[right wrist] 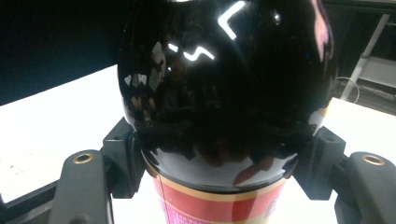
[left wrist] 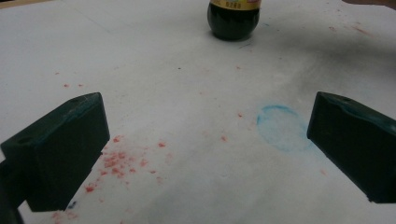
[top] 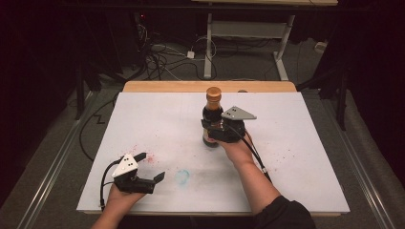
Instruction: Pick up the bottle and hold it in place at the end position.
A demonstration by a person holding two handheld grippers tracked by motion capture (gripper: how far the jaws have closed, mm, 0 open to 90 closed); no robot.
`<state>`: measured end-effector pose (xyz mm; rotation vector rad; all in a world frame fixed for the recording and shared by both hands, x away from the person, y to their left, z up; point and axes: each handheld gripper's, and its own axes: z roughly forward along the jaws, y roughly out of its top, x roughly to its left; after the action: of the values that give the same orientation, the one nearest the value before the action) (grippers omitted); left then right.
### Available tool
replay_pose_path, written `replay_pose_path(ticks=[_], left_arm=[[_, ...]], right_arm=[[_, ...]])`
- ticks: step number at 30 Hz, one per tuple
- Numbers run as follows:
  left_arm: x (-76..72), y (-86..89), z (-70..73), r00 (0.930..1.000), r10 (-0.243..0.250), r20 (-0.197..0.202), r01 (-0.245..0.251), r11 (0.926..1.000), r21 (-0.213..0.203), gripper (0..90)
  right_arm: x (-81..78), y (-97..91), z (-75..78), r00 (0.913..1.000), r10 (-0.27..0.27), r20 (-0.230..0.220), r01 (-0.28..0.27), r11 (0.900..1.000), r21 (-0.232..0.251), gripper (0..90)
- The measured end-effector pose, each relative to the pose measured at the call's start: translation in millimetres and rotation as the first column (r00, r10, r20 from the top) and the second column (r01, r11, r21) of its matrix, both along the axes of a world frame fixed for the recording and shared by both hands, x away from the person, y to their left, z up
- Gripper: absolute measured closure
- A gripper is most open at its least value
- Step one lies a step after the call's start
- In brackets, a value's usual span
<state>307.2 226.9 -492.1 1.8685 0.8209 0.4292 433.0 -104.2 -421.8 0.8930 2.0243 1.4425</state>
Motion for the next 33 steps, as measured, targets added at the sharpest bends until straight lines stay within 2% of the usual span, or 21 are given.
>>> replay_pose_path(ticks=[24,33], left_arm=[[-0.4,0.1,0.0,1.0,-0.004,0.002,0.004,1.0,0.002,0.0],[-0.7,0.3,0.1,1.0,-0.005,0.003,0.005,1.0,0.0,0.0]], right_arm=[[-0.8,1.1,-5.0,0.9999,0.013,0.002,-0.013,0.9998,-0.015,31.1],[0.0,0.0,-5.5,0.9998,0.016,-0.008,-0.016,0.9999,-0.002,29.9]])
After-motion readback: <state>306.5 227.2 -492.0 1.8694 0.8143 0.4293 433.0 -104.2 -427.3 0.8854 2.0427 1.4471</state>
